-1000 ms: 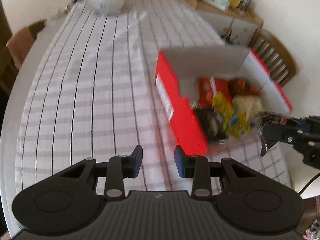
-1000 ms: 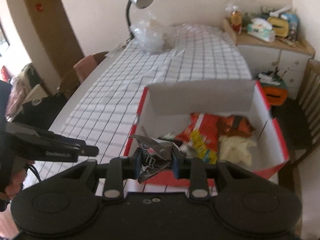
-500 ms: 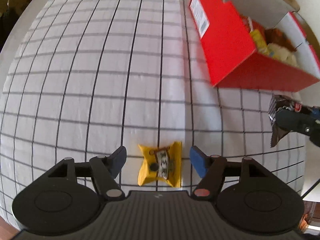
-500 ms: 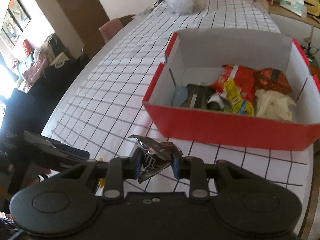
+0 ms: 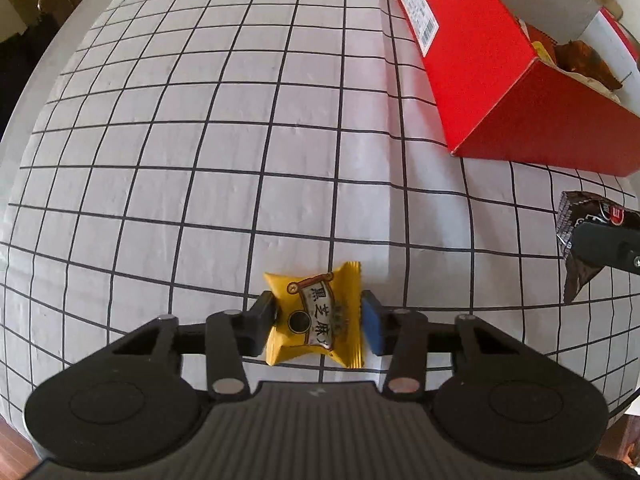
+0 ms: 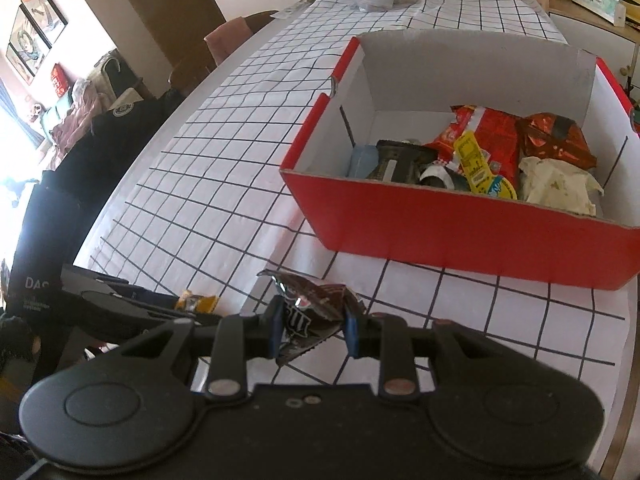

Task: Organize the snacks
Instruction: 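Lift the yellow packet and dark packet and carry both over the red box, then open both tools to drop the yellow and dark packets into the box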

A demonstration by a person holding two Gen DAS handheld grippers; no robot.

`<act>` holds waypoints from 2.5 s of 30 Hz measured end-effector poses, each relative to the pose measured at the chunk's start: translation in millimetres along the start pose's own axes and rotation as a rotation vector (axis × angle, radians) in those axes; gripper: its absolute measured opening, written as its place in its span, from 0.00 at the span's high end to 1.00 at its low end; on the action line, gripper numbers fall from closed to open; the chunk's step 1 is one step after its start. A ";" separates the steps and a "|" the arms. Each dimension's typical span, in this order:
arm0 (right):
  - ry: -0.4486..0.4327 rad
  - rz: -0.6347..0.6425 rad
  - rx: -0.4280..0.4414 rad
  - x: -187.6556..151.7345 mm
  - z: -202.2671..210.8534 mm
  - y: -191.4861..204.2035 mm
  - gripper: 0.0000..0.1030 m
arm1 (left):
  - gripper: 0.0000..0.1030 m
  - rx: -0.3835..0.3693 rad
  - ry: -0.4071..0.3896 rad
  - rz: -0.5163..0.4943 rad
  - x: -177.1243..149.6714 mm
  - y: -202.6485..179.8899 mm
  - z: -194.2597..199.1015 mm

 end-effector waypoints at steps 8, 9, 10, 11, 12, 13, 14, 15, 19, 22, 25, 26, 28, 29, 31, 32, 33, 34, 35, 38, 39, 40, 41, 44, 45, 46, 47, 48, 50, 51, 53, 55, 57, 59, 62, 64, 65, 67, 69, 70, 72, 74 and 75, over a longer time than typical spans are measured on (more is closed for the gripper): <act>-0.048 -0.015 -0.013 7.4 15.0 -4.6 0.72 | 0.69 -0.039 -0.045 0.014 14.3 -4.0 22.1; -0.059 -0.017 -0.016 9.9 19.0 -5.8 0.72 | 0.69 -0.042 -0.054 0.016 16.3 -5.7 25.4; -0.074 -0.019 -0.018 12.6 23.7 -6.9 0.72 | 0.69 -0.048 -0.065 0.016 19.2 -7.7 29.4; -0.088 -0.019 -0.021 14.8 28.0 -8.6 0.72 | 0.69 -0.058 -0.080 0.016 23.0 -7.1 32.8; -0.104 -0.020 -0.026 17.9 33.3 -10.2 0.72 | 0.69 -0.070 -0.099 0.017 27.9 -9.5 39.1; -0.120 -0.021 -0.032 21.2 38.6 -12.3 0.72 | 0.69 -0.081 -0.119 0.015 34.4 -11.9 46.3; -0.135 -0.023 -0.038 24.8 43.4 -14.5 0.72 | 0.69 -0.096 -0.144 0.013 41.0 -15.7 56.1; -0.152 -0.024 -0.046 28.5 48.5 -16.8 0.72 | 0.69 -0.108 -0.164 0.010 46.4 -18.4 64.1; -0.210 -0.027 -0.083 43.3 66.3 -27.9 0.72 | 0.69 -0.143 -0.246 -0.034 71.9 -39.3 92.3; -0.245 -0.032 -0.112 52.2 76.2 -36.4 0.72 | 0.69 -0.167 -0.282 -0.057 90.1 -55.1 106.8; -0.275 -0.037 -0.135 61.2 83.7 -45.7 0.72 | 0.68 -0.186 -0.321 -0.095 104.9 -74.8 117.7; -0.281 -0.041 -0.140 62.6 85.9 -49.0 0.72 | 0.68 -0.189 -0.331 -0.108 108.6 -79.9 118.4; -0.289 -0.050 -0.157 67.3 86.8 -56.0 0.72 | 0.68 -0.185 -0.348 -0.132 115.4 -90.6 118.1; -0.290 -0.051 -0.166 69.4 86.5 -58.9 0.72 | 0.68 -0.181 -0.351 -0.138 118.1 -94.7 114.0; -0.292 -0.046 -0.189 72.8 84.9 -64.4 0.72 | 0.68 -0.177 -0.351 -0.151 127.1 -103.6 104.9; -0.291 -0.045 -0.200 74.1 83.4 -66.6 0.72 | 0.68 -0.174 -0.351 -0.158 129.5 -108.9 101.4; -0.289 -0.045 -0.209 76.2 81.3 -69.6 0.72 | 0.68 -0.168 -0.353 -0.170 134.7 -114.6 98.4; -0.286 -0.044 -0.216 78.0 79.0 -72.1 0.72 | 0.68 -0.162 -0.355 -0.177 137.8 -117.8 94.5; -0.281 -0.043 -0.223 79.3 75.9 -74.5 0.72 | 0.68 -0.157 -0.353 -0.182 141.2 -120.4 90.0; -0.260 -0.050 -0.240 81.6 63.6 -83.4 0.72 | 0.68 -0.140 -0.334 -0.196 150.9 -129.6 76.7; -0.251 -0.053 -0.243 82.0 60.1 -86.4 0.72 | 0.68 -0.134 -0.322 -0.203 154.0 -132.8 70.9; -0.242 -0.058 -0.251 82.4 55.4 -89.2 0.72 | 0.68 -0.129 -0.315 -0.206 154.3 -134.1 67.8; -0.231 -0.061 -0.258 82.5 49.8 -92.0 0.72 | 0.68 -0.122 -0.307 -0.212 156.0 -136.3 63.1; -0.202 -0.067 -0.271 81.6 35.9 -99.2 0.72 | 0.68 -0.108 -0.276 -0.224 159.9 -141.4 47.0; -0.192 -0.071 -0.275 81.1 31.2 -101.5 0.72 | 0.68 -0.103 -0.262 -0.226 160.8 -142.7 40.8; -0.183 -0.074 -0.278 80.4 27.1 -104.1 0.72 | 0.68 -0.098 -0.251 -0.227 161.2 -143.7 36.6; -0.173 -0.077 -0.280 80.1 23.1 -106.6 0.72 | 0.68 -0.095 -0.244 -0.229 161.2 -144.7 33.6; -0.163 -0.081 -0.284 79.5 19.0 -109.0 0.72 | 0.68 -0.093 -0.233 -0.231 161.6 -145.5 28.9; -0.144 -0.085 -0.293 78.4 11.7 -113.3 0.72 | 0.68 -0.087 -0.218 -0.238 161.4 -147.4 21.4; -0.135 -0.088 -0.298 77.4 7.7 -115.4 0.72 | 0.67 -0.082 -0.208 -0.239 161.9 -147.7 17.1; -0.122 -0.095 -0.308 75.3 1.2 -119.6 0.72 | 0.67 -0.079 -0.189 -0.235 162.4 -147.4 8.9; -0.110 -0.103 -0.311 72.8 -4.4 -122.7 0.72 | 0.67 -0.074 -0.174 -0.232 162.0 -147.0 2.4; -0.108 -0.103 -0.311 71.0 -7.2 -123.5 0.72 | 0.66 -0.073 -0.164 -0.229 162.0 -146.0 -2.5; -0.108 -0.107 -0.311 69.8 -7.8 -123.8 0.72 | 0.66 -0.077 -0.168 -0.233 161.6 -145.7 -4.0; -0.108 -0.105 -0.309 68.1 -7.9 -122.4 0.71 | 0.62 -0.083 -0.170 -0.233 161.1 -146.5 -3.0; -0.111 -0.110 -0.307 67.5 -7.0 -122.8 0.71 | 0.59 -0.087 -0.174 -0.234 159.9 -147.1 -2.0; -0.113 -0.111 -0.305 67.3 -6.3 -122.6 0.71 | 0.57 -0.087 -0.176 -0.234 159.4 -147.1 -1.3; -0.117 -0.113 -0.298 67.1 -4.3 -122.4 0.70 | 0.52 -0.094 -0.186 -0.228 157.3 -146.3 1.8; -0.127 -0.115 -0.286 66.4 0.2 -121.2 0.69 | 0.45 -0.093 -0.199 -0.224 155.7 -146.5 7.0; -0.132 -0.115 -0.277 66.5 2.3 -120.9 0.68 | 0.44 -0.098 -0.205 -0.221 156.2 -146.6 8.8; -0.147 -0.114 -0.264 65.8 8.3 -119.2 0.67 | 0.42 -0.099 -0.221 -0.216 154.6 -145.7 15.5; -0.162 -0.118 -0.253 65.3 15.5 -117.8 0.66 | 0.40 -0.100 -0.240 -0.209 151.8 -143.5 23.5; -0.171 -0.120 -0.245 65.1 19.6 -116.5 0.65 | 0.40 -0.102 -0.249 -0.206 150.6 -142.3 27.0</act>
Point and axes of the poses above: each gripper's, at about its wrist camera, not at the fingertips, and z roughly against the way its jaws point, y to its left, x to its top, the point moved 1 cm from there along -z, roughly the way its jaws point, and after that the axes turned 8 degrees about -y, right-handed, at the moved point
